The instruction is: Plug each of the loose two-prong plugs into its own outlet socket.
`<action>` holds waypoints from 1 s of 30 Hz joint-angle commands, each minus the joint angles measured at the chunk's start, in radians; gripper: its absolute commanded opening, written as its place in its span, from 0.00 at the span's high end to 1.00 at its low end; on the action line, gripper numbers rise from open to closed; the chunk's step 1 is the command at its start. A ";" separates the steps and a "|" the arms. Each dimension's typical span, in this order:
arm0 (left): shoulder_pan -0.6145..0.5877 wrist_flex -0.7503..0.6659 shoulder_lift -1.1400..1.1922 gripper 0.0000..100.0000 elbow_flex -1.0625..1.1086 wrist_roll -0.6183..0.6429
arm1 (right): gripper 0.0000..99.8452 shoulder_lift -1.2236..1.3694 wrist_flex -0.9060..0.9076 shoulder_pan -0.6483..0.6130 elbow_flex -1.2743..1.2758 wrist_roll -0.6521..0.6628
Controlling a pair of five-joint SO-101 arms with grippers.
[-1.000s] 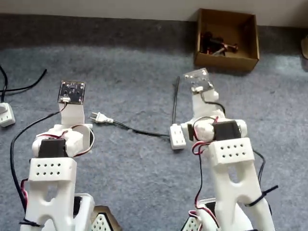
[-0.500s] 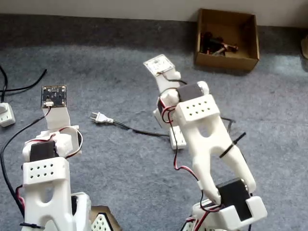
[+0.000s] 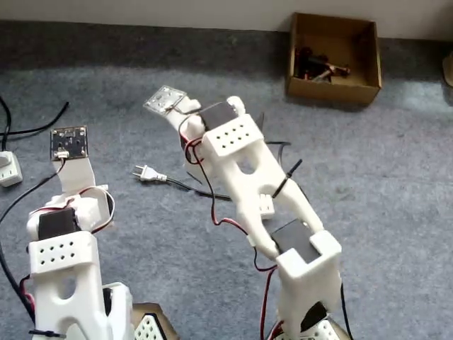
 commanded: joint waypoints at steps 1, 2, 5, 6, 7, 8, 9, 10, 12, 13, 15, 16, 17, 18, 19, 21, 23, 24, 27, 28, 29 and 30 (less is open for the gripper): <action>-0.025 -0.012 -0.024 0.96 -0.008 -0.005 | 0.85 0.053 0.042 -0.038 -0.186 0.038; -0.036 -0.011 -0.024 0.96 -0.008 -0.005 | 0.85 0.081 0.051 -0.044 -0.226 0.046; -0.074 -0.009 -0.024 0.96 -0.007 -0.005 | 0.85 0.165 0.081 -0.071 -0.332 0.051; -0.087 -0.009 -0.024 0.96 -0.007 -0.005 | 0.85 0.193 0.087 -0.082 -0.364 0.051; -0.096 -0.009 -0.024 0.96 -0.007 -0.005 | 0.85 0.219 0.094 -0.094 -0.394 0.064; -0.104 -0.009 -0.024 0.96 -0.005 -0.005 | 0.85 0.246 0.102 -0.108 -0.420 0.086; -0.110 -0.009 -0.024 0.96 -0.002 -0.005 | 0.85 0.271 0.110 -0.120 -0.444 0.104; -0.114 -0.012 -0.024 0.96 0.010 -0.005 | 0.85 0.297 0.114 -0.131 -0.467 0.118; -0.113 -0.015 -0.024 0.96 0.022 -0.008 | 0.85 0.337 0.114 -0.143 -0.509 0.129; -0.113 -0.015 -0.024 0.96 0.024 -0.008 | 0.85 0.355 0.114 -0.147 -0.530 0.144; -0.113 -0.015 -0.024 0.96 0.024 -0.008 | 0.85 0.389 0.116 -0.148 -0.561 0.189; -0.113 -0.015 -0.024 0.96 0.024 -0.008 | 0.85 0.404 0.116 -0.148 -0.575 0.198; -0.113 -0.015 -0.024 0.96 0.024 -0.008 | 0.85 0.415 0.114 -0.148 -0.585 0.203; -0.113 -0.015 -0.024 0.96 0.024 -0.008 | 0.85 0.423 0.114 -0.148 -0.596 0.206; -0.113 -0.015 -0.024 0.96 0.024 -0.008 | 0.85 0.429 0.116 -0.147 -0.605 0.206; -0.113 -0.015 -0.024 0.96 0.024 -0.008 | 0.85 0.435 0.116 -0.147 -0.616 0.210; -0.113 -0.015 -0.024 0.96 0.024 -0.008 | 0.85 0.437 0.116 -0.148 -0.613 0.250; -0.113 -0.015 -0.024 0.96 0.024 -0.008 | 0.85 0.437 0.117 -0.148 -0.613 0.262; -0.113 -0.015 -0.024 0.96 0.021 -0.008 | 0.85 0.437 0.117 -0.148 -0.616 0.265; -0.113 -0.015 -0.024 0.96 0.021 -0.008 | 0.85 0.437 0.120 -0.148 -0.613 0.269; -0.113 -0.015 -0.024 0.96 0.021 -0.008 | 0.85 0.438 0.128 -0.148 -0.613 0.270; -0.113 -0.015 -0.024 0.96 0.021 -0.008 | 0.85 0.438 0.131 -0.148 -0.613 0.281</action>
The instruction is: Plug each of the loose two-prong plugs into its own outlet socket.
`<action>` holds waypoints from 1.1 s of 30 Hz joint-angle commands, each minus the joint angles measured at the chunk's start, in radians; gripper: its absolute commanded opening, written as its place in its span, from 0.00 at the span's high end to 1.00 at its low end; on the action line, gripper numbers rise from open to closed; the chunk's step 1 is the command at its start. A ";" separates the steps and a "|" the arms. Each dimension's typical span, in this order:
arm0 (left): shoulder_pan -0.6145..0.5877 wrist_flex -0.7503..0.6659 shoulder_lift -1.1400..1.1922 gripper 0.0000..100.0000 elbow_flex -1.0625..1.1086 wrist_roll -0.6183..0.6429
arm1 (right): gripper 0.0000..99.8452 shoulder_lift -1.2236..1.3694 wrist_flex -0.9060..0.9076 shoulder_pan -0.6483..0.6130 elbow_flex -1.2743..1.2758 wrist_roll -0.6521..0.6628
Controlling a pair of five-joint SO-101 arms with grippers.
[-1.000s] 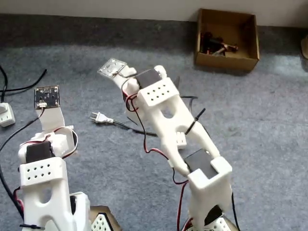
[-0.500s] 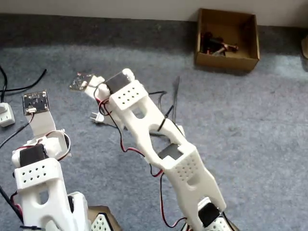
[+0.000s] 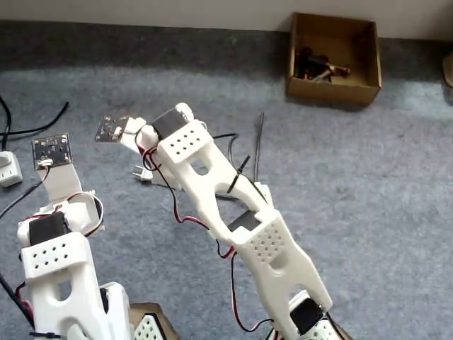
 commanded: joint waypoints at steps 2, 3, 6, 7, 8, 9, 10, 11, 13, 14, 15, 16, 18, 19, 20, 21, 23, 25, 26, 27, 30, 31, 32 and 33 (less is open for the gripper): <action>-0.005 -0.015 -0.024 0.96 -0.012 -0.008 | 0.85 -0.024 0.035 -0.010 -0.054 0.064; -0.005 -0.015 -0.024 0.96 -0.013 -0.008 | 0.85 -0.024 0.041 -0.010 -0.054 0.078; -0.005 -0.017 -0.024 0.96 -0.013 -0.008 | 0.85 -0.024 0.041 -0.012 -0.053 0.095; -0.005 -0.017 -0.024 0.96 -0.013 -0.008 | 0.85 -0.024 0.041 -0.018 -0.053 0.103; -0.005 -0.018 -0.024 0.96 -0.013 -0.008 | 0.85 -0.022 0.041 -0.024 -0.051 0.103; -0.005 -0.026 -0.024 0.96 -0.013 -0.008 | 0.85 -0.022 0.041 -0.028 -0.050 0.101; -0.005 -0.032 -0.024 0.96 -0.010 -0.008 | 0.85 -0.022 0.041 -0.039 -0.050 0.098; -0.005 -0.037 -0.024 0.96 -0.010 -0.008 | 0.85 -0.022 0.042 -0.048 -0.050 0.098; -0.005 -0.037 -0.024 0.96 -0.012 -0.008 | 0.85 -0.022 0.042 -0.065 -0.050 0.101; -0.007 -0.037 -0.024 0.96 -0.013 -0.008 | 0.85 -0.021 0.041 -0.074 -0.050 0.103; -0.007 -0.037 -0.024 0.96 -0.013 -0.008 | 0.85 -0.021 0.041 -0.082 -0.050 0.103; -0.007 -0.037 -0.024 0.96 -0.013 -0.008 | 0.85 -0.018 0.038 -0.088 -0.050 0.103; -0.010 -0.037 -0.024 0.96 -0.013 -0.008 | 0.85 -0.001 0.033 -0.099 -0.053 0.106; -0.021 -0.037 -0.024 0.96 -0.013 -0.008 | 0.85 0.013 0.027 -0.101 -0.054 0.126; -0.035 -0.037 -0.024 0.96 -0.013 -0.008 | 0.85 0.030 0.015 -0.102 -0.054 0.144; -0.051 -0.037 -0.024 0.96 -0.013 -0.008 | 0.85 0.050 0.005 -0.101 -0.054 0.149; -0.076 -0.037 -0.024 0.96 -0.013 -0.008 | 0.85 0.091 0.005 -0.096 -0.059 0.149; -0.084 -0.037 -0.024 0.96 -0.013 -0.008 | 0.85 0.111 0.004 -0.096 -0.068 0.158; -0.084 -0.037 -0.024 0.96 -0.013 -0.008 | 0.85 0.119 0.004 -0.096 -0.088 0.160; -0.084 -0.037 -0.024 0.96 -0.013 -0.008 | 0.85 0.124 -0.002 -0.096 -0.105 0.164; -0.084 -0.037 -0.024 0.96 -0.015 -0.008 | 0.85 0.133 -0.010 -0.091 -0.163 0.180; -0.085 -0.037 -0.024 0.96 -0.015 -0.008 | 0.85 0.136 -0.010 -0.088 -0.180 0.180; -0.085 -0.037 -0.024 0.96 -0.015 -0.008 | 0.85 0.137 -0.010 -0.087 -0.197 0.180; -0.085 -0.038 -0.024 0.96 -0.015 -0.008 | 0.85 0.137 -0.010 -0.085 -0.209 0.180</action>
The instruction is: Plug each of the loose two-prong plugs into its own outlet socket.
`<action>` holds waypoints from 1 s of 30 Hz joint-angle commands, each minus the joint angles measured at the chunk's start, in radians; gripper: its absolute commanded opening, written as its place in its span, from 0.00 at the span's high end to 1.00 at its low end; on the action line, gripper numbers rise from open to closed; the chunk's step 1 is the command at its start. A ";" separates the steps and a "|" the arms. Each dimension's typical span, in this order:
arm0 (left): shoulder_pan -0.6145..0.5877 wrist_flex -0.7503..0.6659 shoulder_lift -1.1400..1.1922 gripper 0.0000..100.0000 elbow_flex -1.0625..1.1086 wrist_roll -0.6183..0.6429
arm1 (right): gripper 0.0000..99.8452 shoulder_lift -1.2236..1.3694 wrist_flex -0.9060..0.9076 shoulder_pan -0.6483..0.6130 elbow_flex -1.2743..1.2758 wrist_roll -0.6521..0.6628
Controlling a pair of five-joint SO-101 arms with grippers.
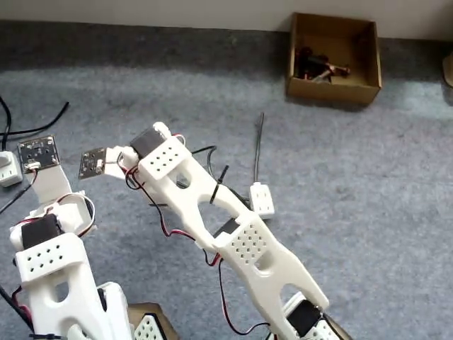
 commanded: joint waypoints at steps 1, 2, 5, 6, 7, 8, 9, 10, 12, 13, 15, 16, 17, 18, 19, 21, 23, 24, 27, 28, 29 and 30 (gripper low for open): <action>-0.015 -0.023 -0.024 0.96 -0.015 -0.008 | 0.85 -0.022 -0.018 0.008 -0.091 0.009; -0.015 -0.029 -0.024 0.96 -0.012 -0.008 | 0.85 -0.022 -0.018 0.008 -0.097 0.009; -0.015 -0.032 -0.024 0.96 -0.012 -0.008 | 0.85 -0.022 -0.036 0.010 -0.102 0.009; -0.015 -0.032 -0.024 0.96 -0.012 -0.008 | 0.85 -0.022 -0.054 0.010 -0.102 0.009; -0.015 -0.032 -0.024 0.96 -0.012 -0.008 | 0.85 -0.022 -0.076 0.016 -0.102 0.009; -0.015 -0.034 -0.024 0.96 -0.010 -0.008 | 0.85 -0.021 -0.099 0.024 -0.096 0.009; -0.016 -0.034 -0.024 0.96 -0.010 -0.008 | 0.85 -0.021 -0.120 0.031 -0.094 0.009; -0.016 -0.032 -0.024 0.96 -0.010 -0.008 | 0.85 -0.019 -0.139 0.039 -0.093 0.009; -0.016 -0.034 -0.024 0.96 -0.010 -0.008 | 0.85 -0.019 -0.166 0.053 -0.093 0.009; -0.015 -0.034 -0.024 0.96 -0.008 -0.008 | 0.85 -0.019 -0.179 0.058 -0.093 0.009; -0.013 -0.034 -0.024 0.96 -0.008 -0.009 | 0.85 -0.019 -0.206 0.064 -0.093 0.009; -0.013 -0.034 -0.024 0.96 -0.008 -0.009 | 0.85 -0.016 -0.219 0.064 -0.090 0.009; -0.013 -0.034 -0.024 0.96 -0.008 -0.009 | 0.85 -0.008 -0.226 0.065 -0.082 0.009; -0.013 -0.034 -0.024 0.96 -0.008 -0.009 | 0.85 0.005 -0.229 0.067 -0.070 0.009; -0.013 -0.034 -0.024 0.96 -0.008 -0.009 | 0.85 0.022 -0.229 0.067 -0.068 0.009; -0.013 -0.034 -0.024 0.96 -0.008 -0.009 | 0.85 0.054 -0.240 0.065 -0.076 0.009; -0.013 -0.034 -0.024 0.96 -0.008 -0.009 | 0.85 0.076 -0.243 0.064 -0.088 0.009; -0.013 -0.034 -0.024 0.96 -0.008 -0.009 | 0.85 0.081 -0.243 0.064 -0.097 0.008; -0.013 -0.035 -0.024 0.96 -0.008 -0.009 | 0.85 0.085 -0.236 0.061 -0.113 0.005; -0.013 -0.035 -0.024 0.96 -0.008 -0.009 | 0.85 0.088 -0.236 0.058 -0.114 0.005; -0.013 -0.035 -0.024 0.96 -0.007 -0.009 | 0.85 0.093 -0.236 0.054 -0.116 0.005; -0.013 -0.035 -0.024 0.96 -0.007 -0.009 | 0.85 0.094 -0.237 0.051 -0.116 0.005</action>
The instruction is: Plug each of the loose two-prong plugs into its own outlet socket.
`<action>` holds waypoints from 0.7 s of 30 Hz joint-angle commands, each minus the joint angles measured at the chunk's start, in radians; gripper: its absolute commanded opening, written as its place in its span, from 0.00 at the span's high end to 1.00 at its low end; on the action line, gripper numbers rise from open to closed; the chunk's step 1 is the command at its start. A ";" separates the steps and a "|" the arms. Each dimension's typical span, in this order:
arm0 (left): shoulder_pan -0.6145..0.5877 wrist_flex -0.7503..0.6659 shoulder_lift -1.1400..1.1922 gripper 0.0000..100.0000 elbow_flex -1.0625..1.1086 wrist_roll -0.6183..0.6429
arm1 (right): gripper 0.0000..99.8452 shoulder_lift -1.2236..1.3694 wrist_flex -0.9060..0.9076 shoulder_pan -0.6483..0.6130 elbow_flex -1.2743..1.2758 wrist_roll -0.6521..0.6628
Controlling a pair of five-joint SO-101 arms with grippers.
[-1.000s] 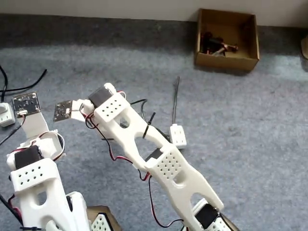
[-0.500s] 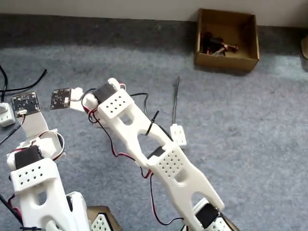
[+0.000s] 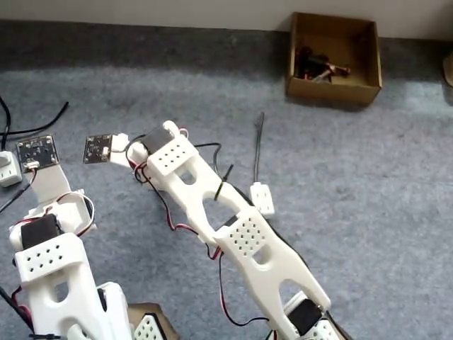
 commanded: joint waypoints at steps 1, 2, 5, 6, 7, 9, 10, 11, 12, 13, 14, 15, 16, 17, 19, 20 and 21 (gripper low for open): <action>-0.013 -0.017 -0.024 0.96 -0.007 -0.009 | 0.85 -0.018 -0.015 -0.007 -0.051 0.005; -0.013 -0.017 -0.024 0.96 -0.007 -0.009 | 0.85 -0.018 -0.015 -0.013 -0.050 0.005; -0.013 -0.017 -0.024 0.96 -0.007 -0.009 | 0.85 -0.018 -0.013 -0.022 -0.050 0.003; -0.013 -0.017 -0.024 0.96 -0.007 -0.009 | 0.85 -0.018 -0.013 -0.024 -0.050 0.003; -0.013 -0.017 -0.024 0.96 -0.007 -0.009 | 0.85 -0.018 -0.013 -0.025 -0.050 0.003; -0.013 -0.017 -0.024 0.96 -0.007 -0.009 | 0.85 -0.018 -0.015 -0.028 -0.050 0.003; -0.013 -0.017 -0.024 0.96 -0.007 -0.009 | 0.85 -0.018 -0.016 -0.028 -0.050 0.002; -0.013 -0.017 -0.024 0.96 -0.007 -0.009 | 0.85 -0.018 -0.021 -0.028 -0.050 0.000; -0.013 -0.017 -0.024 0.96 -0.007 -0.009 | 0.85 -0.016 -0.022 -0.028 -0.050 -0.011; -0.015 -0.017 -0.024 0.96 -0.007 -0.009 | 0.85 -0.016 -0.028 -0.028 -0.050 -0.034; -0.015 -0.017 -0.024 0.96 -0.007 -0.009 | 0.85 -0.016 -0.041 -0.027 -0.050 -0.054; -0.015 -0.017 -0.024 0.96 -0.007 -0.009 | 0.85 -0.016 -0.048 -0.027 -0.050 -0.066; -0.015 -0.017 -0.024 0.96 -0.007 -0.009 | 0.85 -0.016 -0.051 -0.027 -0.050 -0.072; -0.015 -0.017 -0.024 0.96 -0.007 -0.009 | 0.85 -0.016 -0.051 -0.027 -0.050 -0.074; -0.015 -0.017 -0.024 0.96 -0.007 -0.009 | 0.85 -0.016 -0.051 -0.027 -0.050 -0.075; -0.015 -0.017 -0.024 0.96 -0.007 -0.009 | 0.85 -0.016 -0.050 -0.027 -0.050 -0.075; -0.015 -0.017 -0.024 0.96 -0.007 -0.009 | 0.85 -0.016 -0.050 -0.027 -0.048 -0.075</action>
